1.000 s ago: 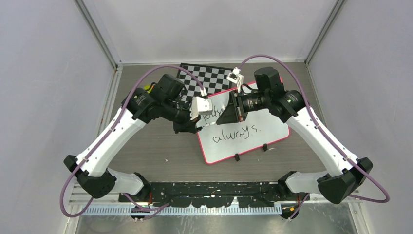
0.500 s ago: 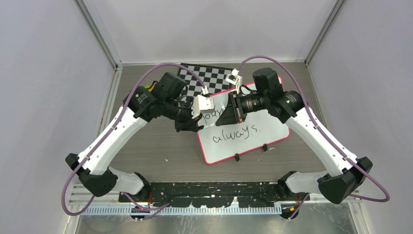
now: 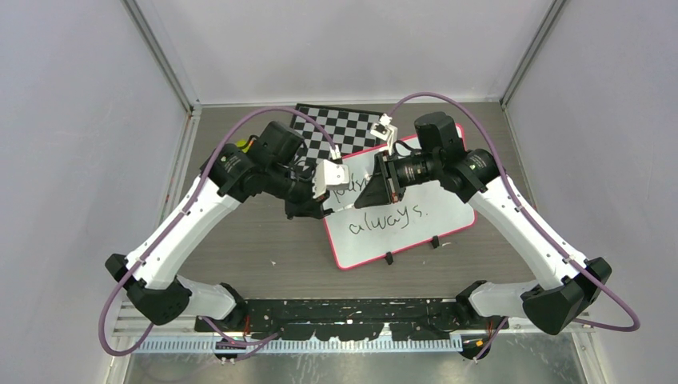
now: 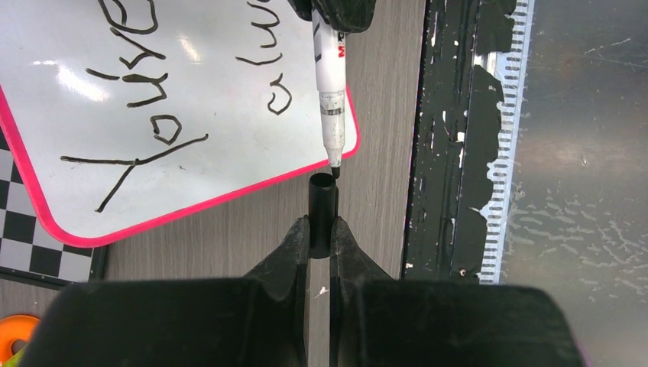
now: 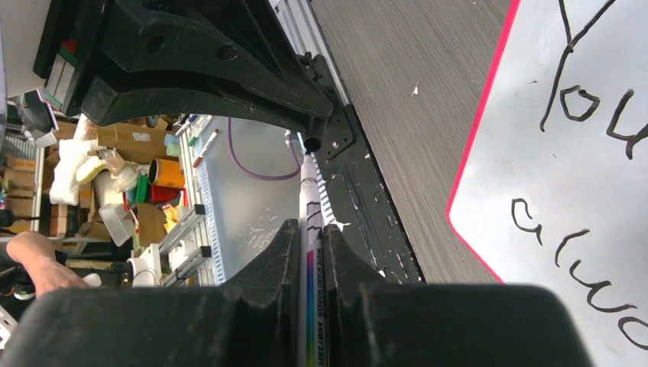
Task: Write a sentence on the whiteboard
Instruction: Insert the whiteboard marker without the cap into the pen cap.
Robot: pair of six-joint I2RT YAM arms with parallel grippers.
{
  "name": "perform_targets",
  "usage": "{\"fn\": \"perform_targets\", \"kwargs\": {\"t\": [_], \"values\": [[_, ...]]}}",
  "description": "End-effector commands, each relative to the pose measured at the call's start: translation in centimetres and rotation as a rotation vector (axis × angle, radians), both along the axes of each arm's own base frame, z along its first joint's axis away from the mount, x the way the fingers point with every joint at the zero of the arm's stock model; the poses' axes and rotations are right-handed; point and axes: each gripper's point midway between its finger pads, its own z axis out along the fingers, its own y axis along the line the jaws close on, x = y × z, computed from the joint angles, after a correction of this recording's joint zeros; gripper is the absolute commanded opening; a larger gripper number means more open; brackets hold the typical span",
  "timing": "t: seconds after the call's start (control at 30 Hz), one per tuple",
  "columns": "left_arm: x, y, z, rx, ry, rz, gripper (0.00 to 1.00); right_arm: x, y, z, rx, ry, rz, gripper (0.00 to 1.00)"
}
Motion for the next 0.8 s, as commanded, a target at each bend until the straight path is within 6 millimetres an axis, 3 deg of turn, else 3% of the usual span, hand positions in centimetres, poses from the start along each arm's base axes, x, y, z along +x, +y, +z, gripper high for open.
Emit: {"fn": "perform_targets", "kwargs": {"t": [0.0,0.77], "values": [[-1.0,0.4,0.7,-0.019,-0.019,-0.032,0.0,-0.4,-0.1,2.1,0.046,-0.064,0.007,0.0],[-1.0,-0.8,1.8,-0.064,0.009,-0.031,0.0,0.4,0.5,1.7,0.041,-0.047,0.006,0.0]]}}
